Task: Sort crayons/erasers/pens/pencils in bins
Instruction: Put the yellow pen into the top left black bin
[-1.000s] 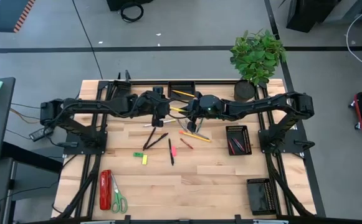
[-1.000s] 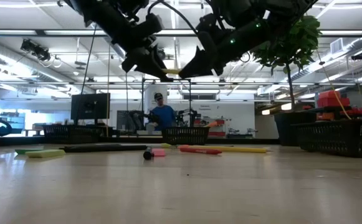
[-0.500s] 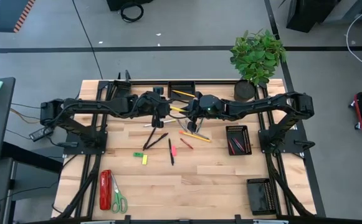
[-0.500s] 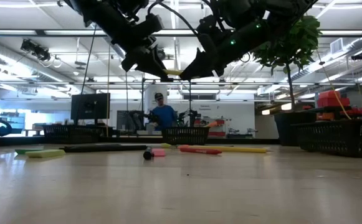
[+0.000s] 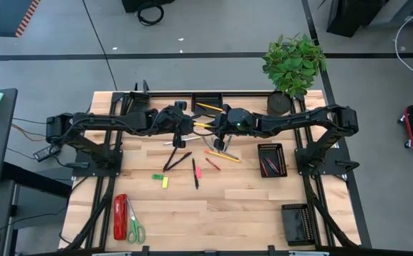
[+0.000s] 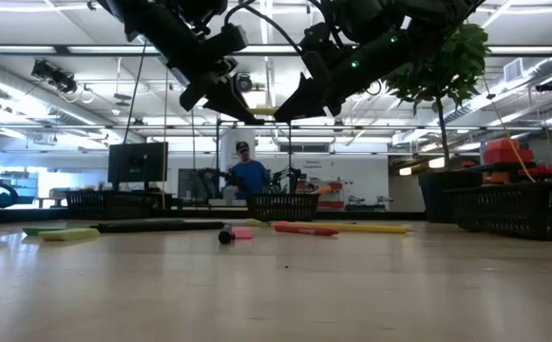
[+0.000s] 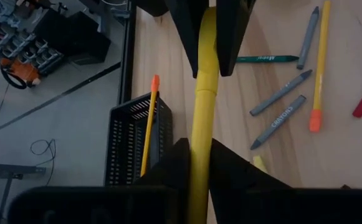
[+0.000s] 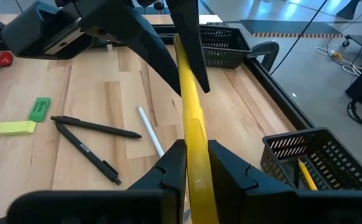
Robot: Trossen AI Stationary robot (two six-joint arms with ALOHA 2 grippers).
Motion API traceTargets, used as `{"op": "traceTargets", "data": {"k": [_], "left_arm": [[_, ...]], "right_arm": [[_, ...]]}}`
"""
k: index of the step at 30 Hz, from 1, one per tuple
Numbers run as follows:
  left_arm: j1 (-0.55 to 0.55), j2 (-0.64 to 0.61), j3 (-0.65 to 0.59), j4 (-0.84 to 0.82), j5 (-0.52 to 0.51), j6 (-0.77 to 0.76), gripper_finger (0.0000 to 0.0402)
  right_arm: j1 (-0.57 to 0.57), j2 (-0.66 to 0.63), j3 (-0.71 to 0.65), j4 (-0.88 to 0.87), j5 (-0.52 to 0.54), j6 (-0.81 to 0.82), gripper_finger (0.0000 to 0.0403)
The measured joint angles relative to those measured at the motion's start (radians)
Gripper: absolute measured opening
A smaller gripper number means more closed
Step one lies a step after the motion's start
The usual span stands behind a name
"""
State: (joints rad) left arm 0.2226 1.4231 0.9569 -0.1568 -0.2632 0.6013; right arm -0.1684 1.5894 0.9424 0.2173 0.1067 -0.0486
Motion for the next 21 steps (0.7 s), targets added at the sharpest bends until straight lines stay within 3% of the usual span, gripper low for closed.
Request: {"op": "traceTargets", "data": {"k": [5, 11, 16, 21], "left_arm": [[0.002, 0.0, 0.0, -0.002, 0.0, -0.058, 0.0048], [0.051, -0.001, 0.0, 0.0, -0.004, -0.126, 0.0046], [0.163, -0.003, 0.002, -0.053, -0.104, -0.235, 0.0044], [0.292, -0.002, 0.002, -0.222, -0.172, -0.384, 0.0044]], "right_arm": [[-0.001, 0.0, 0.001, -0.008, 0.0, 0.012, 0.0073], [-0.01, 0.002, 0.0, -0.045, 0.024, 0.034, 0.0144], [-0.005, 0.003, -0.003, -0.089, 0.016, 0.033, 0.0189], [-0.017, 0.003, -0.003, -0.123, 0.027, 0.031, 0.0199]]}}
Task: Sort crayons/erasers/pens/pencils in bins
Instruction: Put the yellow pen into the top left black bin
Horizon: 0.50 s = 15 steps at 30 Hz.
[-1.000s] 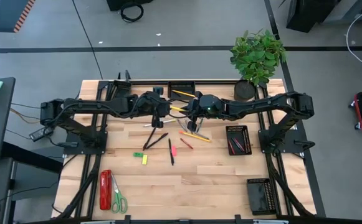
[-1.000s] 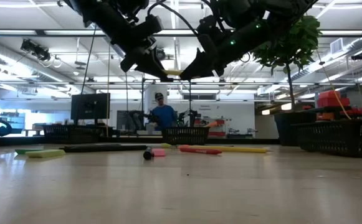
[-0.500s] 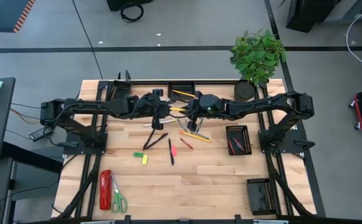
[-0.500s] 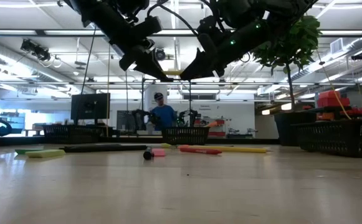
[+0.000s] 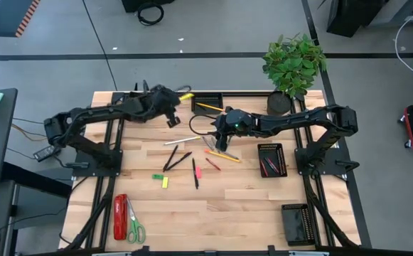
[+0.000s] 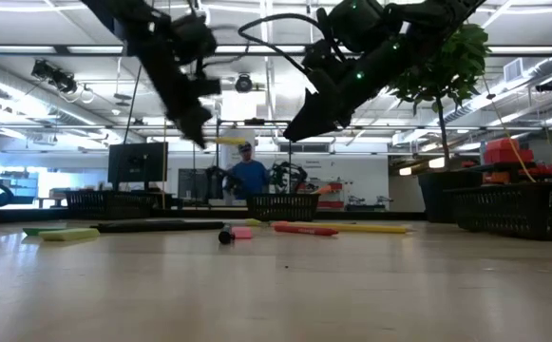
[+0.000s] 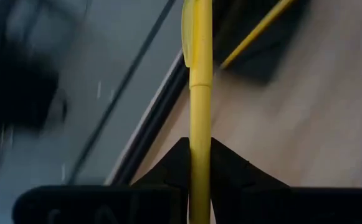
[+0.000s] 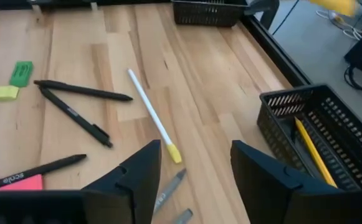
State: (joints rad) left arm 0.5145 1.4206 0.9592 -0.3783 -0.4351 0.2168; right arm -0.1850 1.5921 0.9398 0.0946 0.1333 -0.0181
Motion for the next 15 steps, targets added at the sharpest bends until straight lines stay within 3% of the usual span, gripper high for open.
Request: {"op": "traceTargets", "data": {"k": [5, 8, 11, 15], "left_arm": [[0.076, -0.01, 0.0, -0.165, -0.034, -0.157, 0.0044], [0.083, -0.033, -0.001, -0.284, -0.12, -0.213, 0.0044], [0.085, -0.083, -0.001, -0.413, -0.205, -0.273, 0.0044], [0.091, -0.157, -0.001, -0.583, -0.236, -0.387, 0.0044]], "right_arm": [[-0.015, 0.0, 0.0, -0.047, 0.0, -0.006, 0.02], [-0.028, 0.0, -0.008, -0.054, 0.001, -0.01, 0.02], [-0.046, -0.001, -0.049, 0.008, 0.002, -0.026, 0.02], [-0.076, -0.001, -0.122, 0.137, -0.01, -0.028, 0.02]]}}
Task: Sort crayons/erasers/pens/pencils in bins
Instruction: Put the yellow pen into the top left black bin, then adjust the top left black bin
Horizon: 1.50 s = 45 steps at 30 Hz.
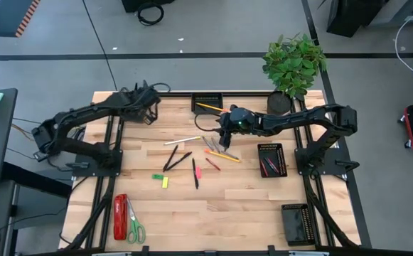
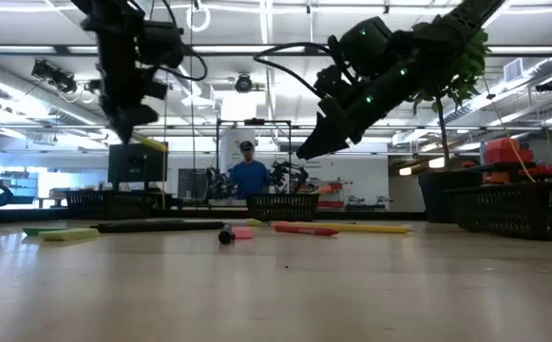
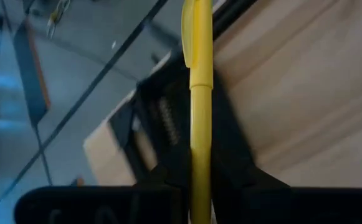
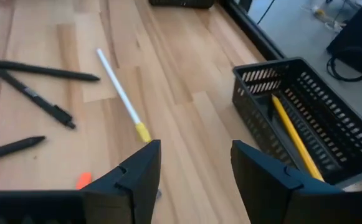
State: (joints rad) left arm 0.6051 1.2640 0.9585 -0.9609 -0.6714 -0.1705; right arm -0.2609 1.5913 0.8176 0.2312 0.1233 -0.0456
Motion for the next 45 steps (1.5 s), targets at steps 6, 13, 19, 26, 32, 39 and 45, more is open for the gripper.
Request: {"op": "traceTargets", "data": {"k": [6, 13, 19, 26, 32, 39, 45], "left_arm": [[0.045, -0.021, 0.0, -0.139, -0.001, -0.125, 0.0045], [0.129, 0.04, -0.001, -0.086, 0.02, -0.083, 0.0047], [0.206, 0.144, -0.001, -0.052, 0.032, -0.005, 0.0054], [0.249, 0.202, -0.001, -0.049, 0.134, 0.035, 0.005], [0.28, 0.226, -0.001, 0.022, 0.134, 0.08, 0.0076], [0.283, 0.242, -0.001, -0.005, 0.142, 0.086, 0.0121], [0.248, 0.23, -0.001, 0.004, 0.144, 0.085, 0.0165]], "right_arm": [[-0.038, 0.0, -0.036, 0.119, -0.127, 0.0, 0.02], [-0.037, 0.0, -0.029, 0.172, -0.219, -0.001, 0.02], [-0.035, 0.0, -0.028, 0.198, -0.263, 0.029, 0.02], [-0.031, 0.0, -0.028, 0.197, -0.263, 0.027, 0.02], [-0.03, 0.0, -0.028, 0.179, -0.286, 0.027, 0.02], [-0.024, 0.0, -0.028, 0.171, -0.32, 0.03, 0.02], [-0.006, -0.001, -0.028, 0.152, -0.32, 0.029, 0.02]]}}
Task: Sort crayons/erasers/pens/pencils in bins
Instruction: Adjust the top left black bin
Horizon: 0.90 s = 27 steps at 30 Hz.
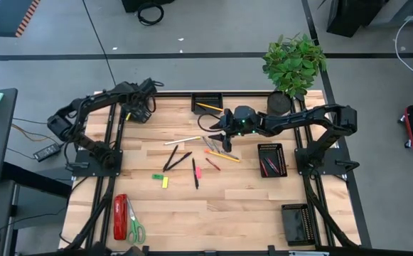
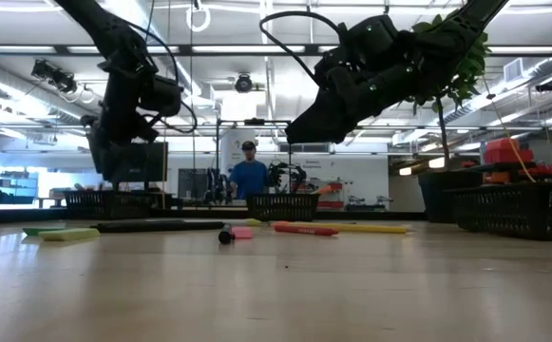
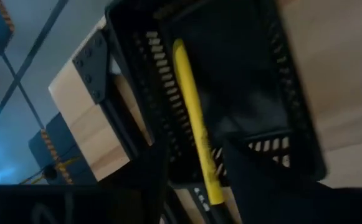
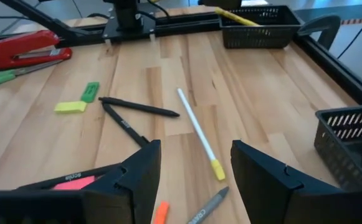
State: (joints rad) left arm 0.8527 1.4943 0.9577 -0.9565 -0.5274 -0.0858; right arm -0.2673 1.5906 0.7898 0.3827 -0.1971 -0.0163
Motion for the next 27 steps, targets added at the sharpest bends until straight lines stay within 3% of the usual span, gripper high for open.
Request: {"op": "traceTargets", "data": {"k": [10, 15, 20, 27], "left_arm": [[-0.172, -0.011, 0.059, 0.103, 0.0, 0.029, 0.0181], [-0.241, -0.001, 0.063, 0.281, 0.036, 0.217, 0.0173], [-0.191, 0.05, 0.063, 0.438, 0.163, 0.32, 0.0179], [-0.086, 0.181, 0.063, 0.495, 0.256, 0.393, 0.0189]], "right_arm": [[0.028, 0.0, 0.0, -0.021, 0.0, -0.022, 0.02], [0.029, 0.0, 0.0, -0.001, 0.0, -0.029, 0.02], [0.028, 0.0, 0.0, 0.001, 0.0, -0.015, 0.02], [0.036, 0.0, 0.0, 0.001, 0.001, -0.005, 0.02]]}}
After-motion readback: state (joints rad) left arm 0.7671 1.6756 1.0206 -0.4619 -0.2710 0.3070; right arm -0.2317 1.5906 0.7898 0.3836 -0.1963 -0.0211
